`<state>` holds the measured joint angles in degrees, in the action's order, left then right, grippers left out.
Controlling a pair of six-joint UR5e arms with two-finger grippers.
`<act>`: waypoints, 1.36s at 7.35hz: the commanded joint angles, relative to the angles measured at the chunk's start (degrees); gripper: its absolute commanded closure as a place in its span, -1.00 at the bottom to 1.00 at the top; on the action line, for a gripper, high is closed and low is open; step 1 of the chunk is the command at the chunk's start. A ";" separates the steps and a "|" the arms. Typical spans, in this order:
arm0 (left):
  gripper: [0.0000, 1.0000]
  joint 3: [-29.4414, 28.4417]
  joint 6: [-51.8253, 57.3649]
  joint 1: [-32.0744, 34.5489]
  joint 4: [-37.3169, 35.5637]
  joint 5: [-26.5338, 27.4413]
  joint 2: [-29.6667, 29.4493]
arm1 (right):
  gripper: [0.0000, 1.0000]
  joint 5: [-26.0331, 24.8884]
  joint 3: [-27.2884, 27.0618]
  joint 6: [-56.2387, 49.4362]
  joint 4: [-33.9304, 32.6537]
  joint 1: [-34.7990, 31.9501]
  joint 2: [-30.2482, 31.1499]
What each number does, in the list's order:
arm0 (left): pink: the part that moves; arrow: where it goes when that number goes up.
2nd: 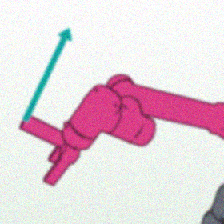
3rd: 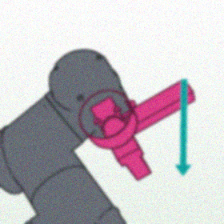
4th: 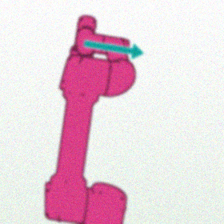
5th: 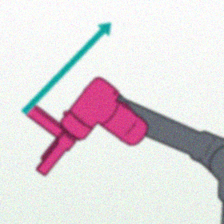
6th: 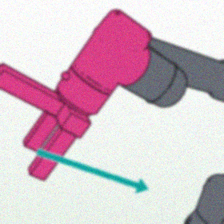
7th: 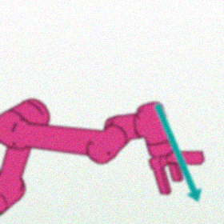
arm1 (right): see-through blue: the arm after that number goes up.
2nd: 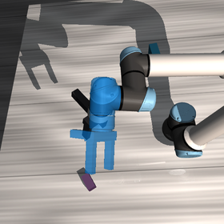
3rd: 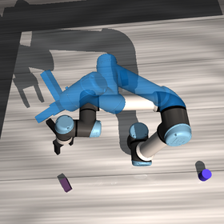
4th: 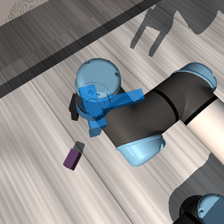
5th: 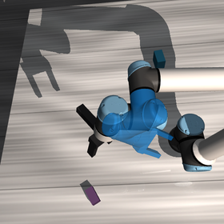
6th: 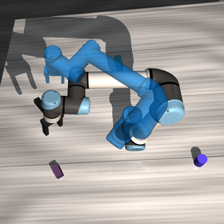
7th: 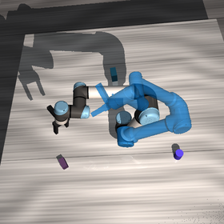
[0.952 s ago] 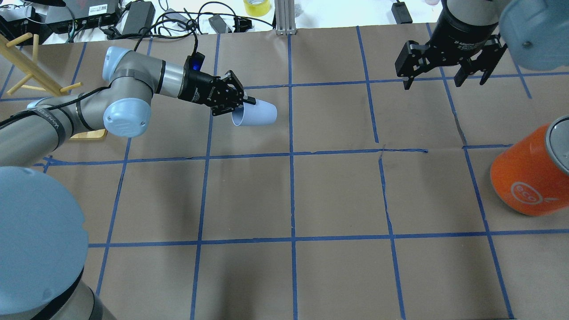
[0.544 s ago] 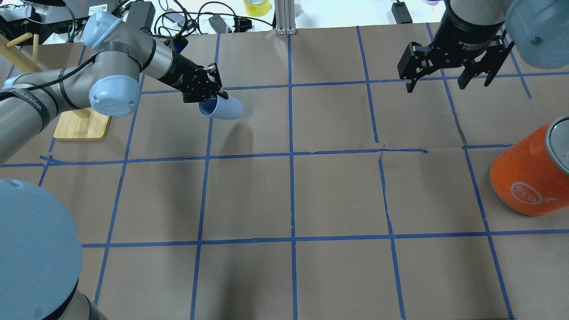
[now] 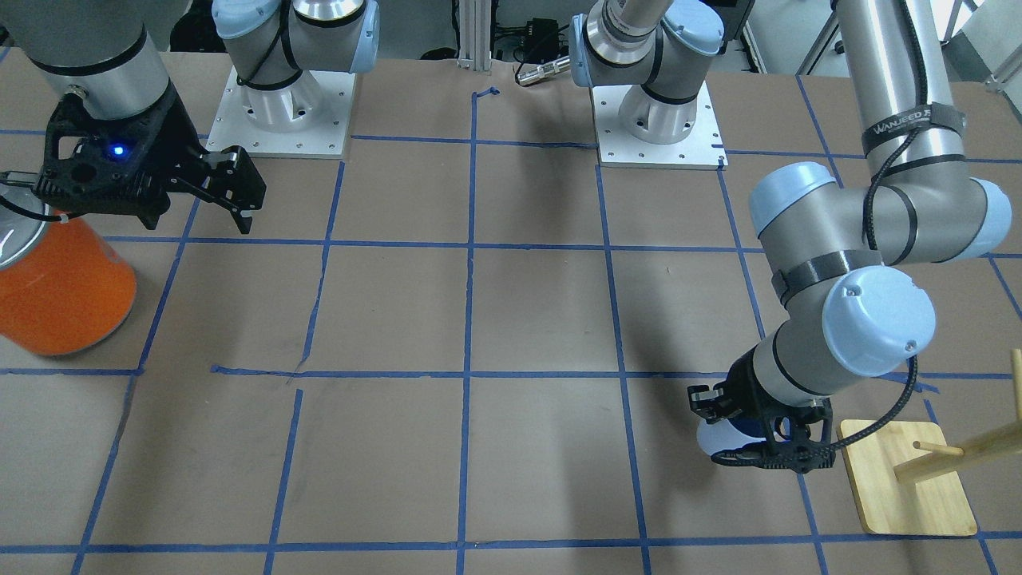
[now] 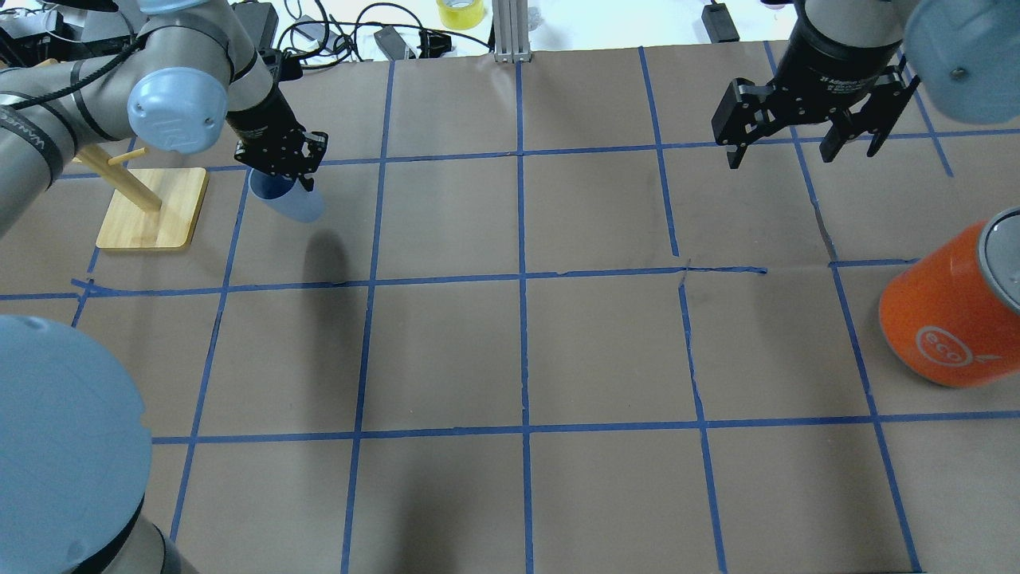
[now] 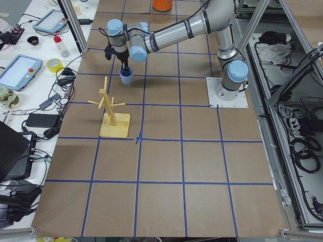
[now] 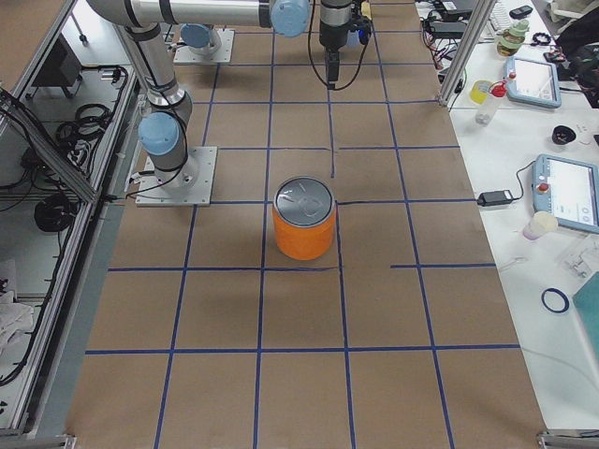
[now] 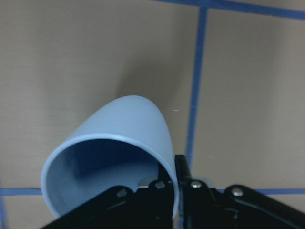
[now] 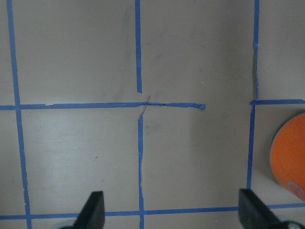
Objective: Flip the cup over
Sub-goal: 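Rotate the cup upright with the left gripper and set it down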
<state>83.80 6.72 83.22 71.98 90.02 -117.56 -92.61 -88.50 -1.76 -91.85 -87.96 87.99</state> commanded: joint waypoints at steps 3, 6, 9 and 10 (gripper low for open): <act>1.00 -0.30 3.47 0.01 -3.25 2.35 -3.99 | -1.00 -0.11 -0.18 0.09 0.00 -0.02 -0.09; -0.68 0.40 2.51 0.01 -3.25 1.91 -3.56 | -1.00 -0.11 -0.27 0.09 0.00 -0.10 -0.10; -0.84 0.23 1.54 2.19 -1.41 2.26 1.52 | -1.00 -0.11 -0.54 -0.17 -0.08 -0.10 -0.10; -0.87 0.31 0.15 5.51 1.73 2.96 4.24 | -1.00 -0.11 -0.71 -0.17 -0.08 -0.10 -0.10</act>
<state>84.13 8.06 85.51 70.92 92.32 -116.30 -92.73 -89.06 -1.91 -91.91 -88.07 87.89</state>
